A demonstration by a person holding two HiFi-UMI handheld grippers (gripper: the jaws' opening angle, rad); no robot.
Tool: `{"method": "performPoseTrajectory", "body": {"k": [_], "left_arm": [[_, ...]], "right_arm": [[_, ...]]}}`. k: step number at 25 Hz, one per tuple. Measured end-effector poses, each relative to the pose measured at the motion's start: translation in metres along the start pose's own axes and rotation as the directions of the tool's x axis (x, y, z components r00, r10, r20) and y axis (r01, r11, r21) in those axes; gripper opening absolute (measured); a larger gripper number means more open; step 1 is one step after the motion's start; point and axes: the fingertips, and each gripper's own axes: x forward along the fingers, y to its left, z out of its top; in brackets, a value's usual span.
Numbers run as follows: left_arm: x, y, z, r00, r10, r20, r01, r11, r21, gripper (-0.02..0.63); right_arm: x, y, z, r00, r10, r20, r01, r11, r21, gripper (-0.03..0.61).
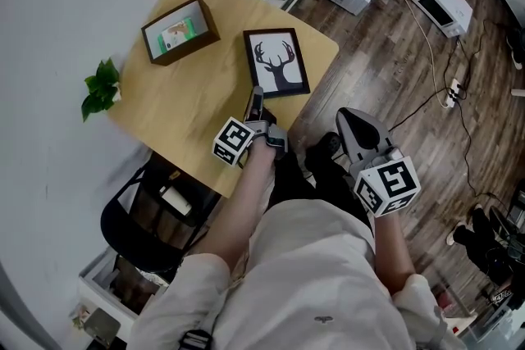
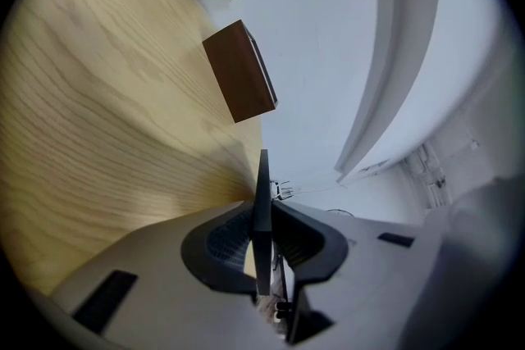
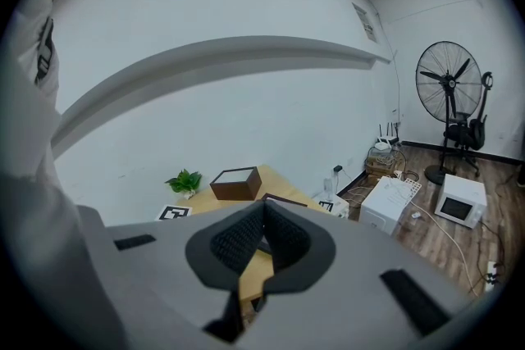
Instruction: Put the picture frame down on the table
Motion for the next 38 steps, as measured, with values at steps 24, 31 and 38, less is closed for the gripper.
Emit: {"method": "performPoseTrajectory", "body": {"k": [24,31,38], "left_arm": [[0.013,0.034,0.006,0.986,0.166,-0.013,-0.138,0.859,0.494,0.097],[0.015,0.04,0.007,0.978,0.209,-0.003,-0.173,0.82,0.546,0.104],[0.019,0.049,0.008,0.965,0.262,0.01,-0.217,0.78,0.587,0.112]], "right_arm": [[0.011,0.01,-0.007,0.999,0.002,-0.033,-0.002,1.0,-0.008,-0.002],[0.013,0.01,-0.007,0.999,0.001,-0.036,-0.001,1.0,-0.004,-0.002],[0.017,0.011,-0.007,1.0,0.001,-0.031,-0.001,1.0,0.0,-0.002]]}}
